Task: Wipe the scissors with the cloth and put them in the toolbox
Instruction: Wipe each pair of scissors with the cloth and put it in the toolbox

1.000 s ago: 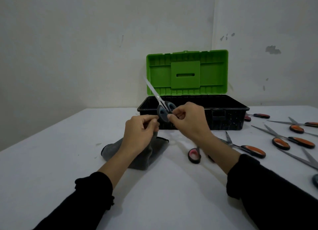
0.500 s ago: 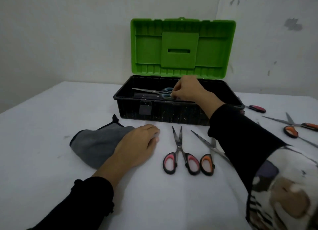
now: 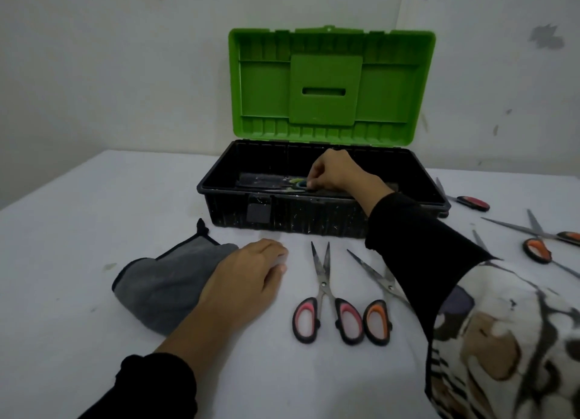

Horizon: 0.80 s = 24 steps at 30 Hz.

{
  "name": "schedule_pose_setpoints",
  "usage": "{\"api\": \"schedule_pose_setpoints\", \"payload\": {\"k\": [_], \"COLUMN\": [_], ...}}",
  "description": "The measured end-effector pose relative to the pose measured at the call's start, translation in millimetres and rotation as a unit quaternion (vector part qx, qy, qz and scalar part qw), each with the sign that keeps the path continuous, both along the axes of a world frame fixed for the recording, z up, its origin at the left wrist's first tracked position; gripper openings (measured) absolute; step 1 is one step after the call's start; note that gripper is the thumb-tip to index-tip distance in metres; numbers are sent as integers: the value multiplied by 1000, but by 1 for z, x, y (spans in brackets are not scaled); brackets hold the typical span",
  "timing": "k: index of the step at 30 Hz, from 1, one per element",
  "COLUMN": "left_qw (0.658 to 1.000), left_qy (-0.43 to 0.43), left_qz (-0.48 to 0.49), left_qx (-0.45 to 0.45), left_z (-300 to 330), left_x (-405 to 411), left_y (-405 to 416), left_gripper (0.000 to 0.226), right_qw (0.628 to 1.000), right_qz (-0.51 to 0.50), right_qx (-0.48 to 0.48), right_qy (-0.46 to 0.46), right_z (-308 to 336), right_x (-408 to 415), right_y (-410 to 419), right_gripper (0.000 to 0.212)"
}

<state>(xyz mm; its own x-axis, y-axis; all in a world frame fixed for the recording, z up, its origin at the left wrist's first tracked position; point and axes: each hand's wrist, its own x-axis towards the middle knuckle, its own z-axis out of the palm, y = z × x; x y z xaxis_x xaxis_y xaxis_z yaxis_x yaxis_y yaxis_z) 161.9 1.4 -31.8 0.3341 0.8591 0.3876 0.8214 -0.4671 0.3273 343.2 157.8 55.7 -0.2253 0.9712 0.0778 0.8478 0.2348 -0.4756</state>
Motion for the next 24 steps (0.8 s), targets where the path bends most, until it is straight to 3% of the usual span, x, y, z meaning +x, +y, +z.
{"api": "schedule_pose_setpoints", "payload": {"k": [4, 9, 11, 14, 20, 24], "left_qw": [1000, 995, 993, 992, 997, 998], "left_qy": [17, 84, 92, 100, 44, 29], "left_qz": [2, -15, -24, -33, -18, -21], "left_qx": [17, 58, 75, 65, 55, 51], "left_z": [1, 9, 11, 8, 1, 3], "left_x": [-1, 1, 4, 6, 1, 3], "left_y": [-2, -13, -26, -52, -72, -75], "left_gripper": [25, 32, 23, 20, 20, 26], "right_qw": [996, 961, 955, 962, 991, 986], "right_qz": [23, 17, 26, 17, -42, -100], "right_qx": [83, 276, 295, 273, 103, 95], "right_qy": [-7, 11, 20, 15, -79, -89], "right_z": [2, -6, -14, -35, -55, -55], "right_x": [0, -3, -4, -1, 4, 0], "right_y": [-16, -74, -105, -151, -206, -211], "right_gripper": [5, 11, 12, 14, 8, 27]}}
